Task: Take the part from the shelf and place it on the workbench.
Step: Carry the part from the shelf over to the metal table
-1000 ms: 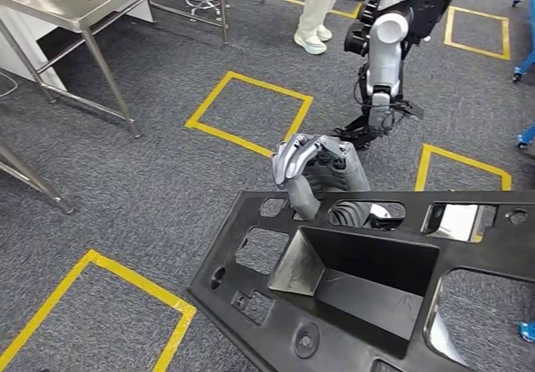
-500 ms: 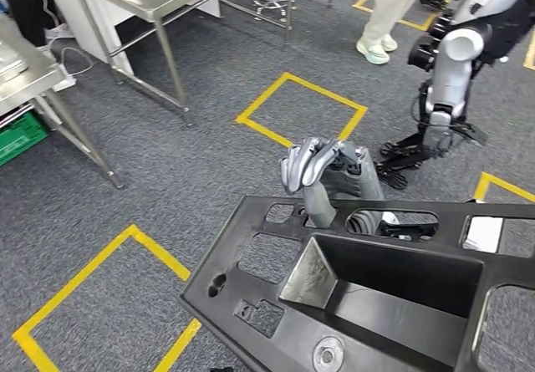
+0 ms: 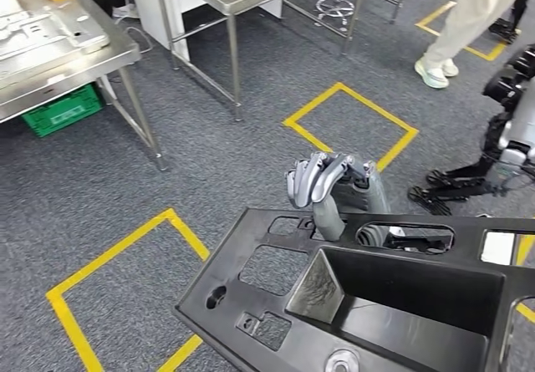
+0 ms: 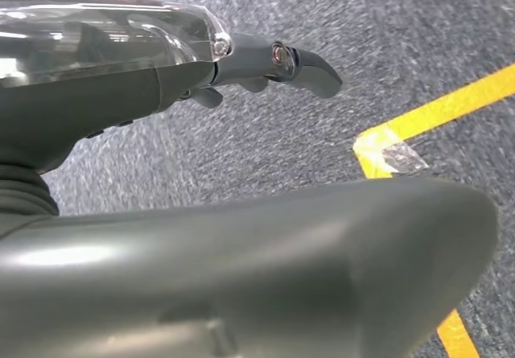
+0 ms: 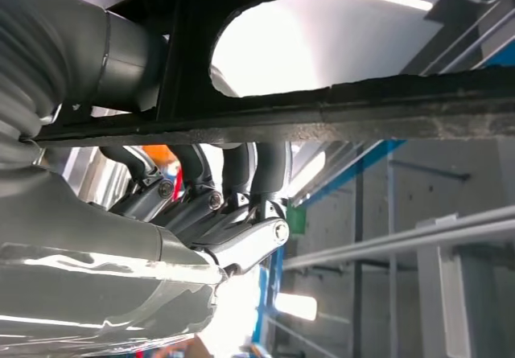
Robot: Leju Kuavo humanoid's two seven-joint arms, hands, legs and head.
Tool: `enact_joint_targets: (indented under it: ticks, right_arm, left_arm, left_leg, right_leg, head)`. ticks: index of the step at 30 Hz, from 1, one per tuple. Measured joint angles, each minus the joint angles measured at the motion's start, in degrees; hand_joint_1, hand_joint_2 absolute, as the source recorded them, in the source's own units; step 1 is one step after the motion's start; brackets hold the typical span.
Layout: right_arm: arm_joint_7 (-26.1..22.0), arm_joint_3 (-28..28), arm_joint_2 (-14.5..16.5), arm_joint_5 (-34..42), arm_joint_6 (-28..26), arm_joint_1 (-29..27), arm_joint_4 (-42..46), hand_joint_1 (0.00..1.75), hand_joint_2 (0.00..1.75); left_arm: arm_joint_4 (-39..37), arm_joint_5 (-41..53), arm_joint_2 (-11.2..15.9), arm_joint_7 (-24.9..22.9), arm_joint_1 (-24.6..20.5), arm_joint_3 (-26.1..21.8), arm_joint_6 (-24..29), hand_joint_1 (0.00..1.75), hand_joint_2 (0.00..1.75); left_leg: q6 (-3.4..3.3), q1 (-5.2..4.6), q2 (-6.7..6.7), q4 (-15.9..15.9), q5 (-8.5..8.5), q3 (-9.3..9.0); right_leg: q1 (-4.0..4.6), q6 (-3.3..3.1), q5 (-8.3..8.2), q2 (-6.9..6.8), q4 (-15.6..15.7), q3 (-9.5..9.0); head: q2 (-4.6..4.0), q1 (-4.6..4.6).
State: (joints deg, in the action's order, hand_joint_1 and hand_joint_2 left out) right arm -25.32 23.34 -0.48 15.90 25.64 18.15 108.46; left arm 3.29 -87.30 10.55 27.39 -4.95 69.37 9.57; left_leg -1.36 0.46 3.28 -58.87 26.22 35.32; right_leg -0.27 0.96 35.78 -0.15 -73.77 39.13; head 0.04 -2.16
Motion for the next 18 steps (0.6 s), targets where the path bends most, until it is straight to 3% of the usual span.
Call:
enact_joint_targets:
  ticks: [2,4,6,8,10,12,14,15,16,18]
  right_arm:
    - [0.05,0.02,-0.04,0.02,0.02,-0.18,0.35,1.75,1.75]
    - [0.08,0.04,-0.06,0.08,0.02,-0.28,0.88,1.75,1.75]
    - [0.08,0.05,-0.11,0.19,0.02,-0.42,1.34,1.75,1.75]
    - [0.08,0.04,-0.15,0.34,0.01,-0.45,1.82,1.75,1.75]
    - [0.05,0.03,-0.15,0.52,0.00,-0.50,2.34,1.75,1.75]
    - [0.03,-0.03,-0.21,0.72,0.00,-0.77,2.63,1.75,1.75]
    - [0.03,-0.09,-0.31,0.94,0.00,-1.19,2.68,1.75,1.75]
    - [0.03,-0.09,-0.33,1.04,0.00,-1.35,2.68,1.75,1.75]
    - [0.03,-0.08,-0.35,1.11,0.00,-1.44,2.69,1.75,1.75]
    - [0.04,-0.09,-0.37,1.17,0.00,-1.47,2.75,1.75,1.75]
  left_arm:
    - [0.00,0.00,-0.13,0.00,0.10,0.00,0.01,0.00,1.75]
    - [0.01,0.00,-0.43,0.03,0.09,0.00,0.01,0.00,1.75]
    - [0.03,0.00,-0.67,0.06,0.17,-0.01,-0.02,0.00,1.75]
    - [0.03,0.00,-0.78,0.08,0.45,-0.02,-0.11,0.00,1.75]
    - [0.02,0.00,-0.89,0.13,0.56,-0.03,-0.16,0.00,1.75]
    - [0.02,0.00,-0.86,0.17,0.33,-0.04,-0.16,0.00,1.75]
    - [0.03,0.00,-0.91,0.17,0.17,-0.03,-0.24,0.00,1.75]
    - [0.02,0.00,-0.94,0.17,0.23,-0.03,-0.28,0.00,1.75]
    - [0.02,0.00,-0.95,0.17,0.31,-0.02,-0.33,0.00,1.75]
    - [0.02,0.00,-0.96,0.16,0.31,-0.02,-0.36,0.00,1.75]
  left_leg:
    - [-0.08,-0.28,1.73,0.00,-0.02,-0.16]
    - [-0.07,-0.27,3.27,-0.01,-0.09,-0.09]
    - [0.20,0.06,4.63,0.05,-0.26,0.22]
    - [0.71,0.19,5.40,0.17,-0.37,0.51]
    - [1.29,-0.11,2.70,-1.70,1.18,1.48]
    - [1.97,-0.02,-1.15,-7.97,4.76,4.39]
    - [2.74,0.59,-2.48,-14.37,7.03,7.40]
    - [3.12,0.92,-2.76,-14.93,6.66,7.62]
    - [3.50,1.22,-3.10,-13.11,5.26,6.61]
    - [4.14,1.39,-5.04,-5.39,1.71,2.47]
  right_leg:
    - [0.59,-1.12,-4.38,1.41,6.21,-2.18]
    - [0.88,-2.22,-7.65,4.29,13.26,-5.04]
    - [0.97,-2.56,-8.11,5.46,15.60,-6.03]
    - [0.88,-2.46,-8.31,4.00,16.48,-6.40]
    - [0.54,-2.43,-8.63,2.26,17.51,-6.92]
    - [0.40,-2.40,-8.71,0.50,17.87,-7.17]
    - [0.28,-2.21,-8.55,-1.36,17.83,-7.20]
    - [0.17,-2.03,-8.43,-2.21,17.79,-7.23]
    - [0.01,-1.77,-8.27,-3.01,17.72,-7.33]
    - [-0.23,-0.96,-7.75,-4.40,17.40,-7.64]
  head:
    - [0.00,0.00]
    - [0.00,-0.04]
    - [0.00,-0.05]
    - [0.00,-0.02]
    - [0.00,-0.05]
    - [0.00,-0.07]
    - [0.00,-0.08]
    - [0.00,-0.08]
    - [0.00,-0.08]
    - [0.00,-0.09]
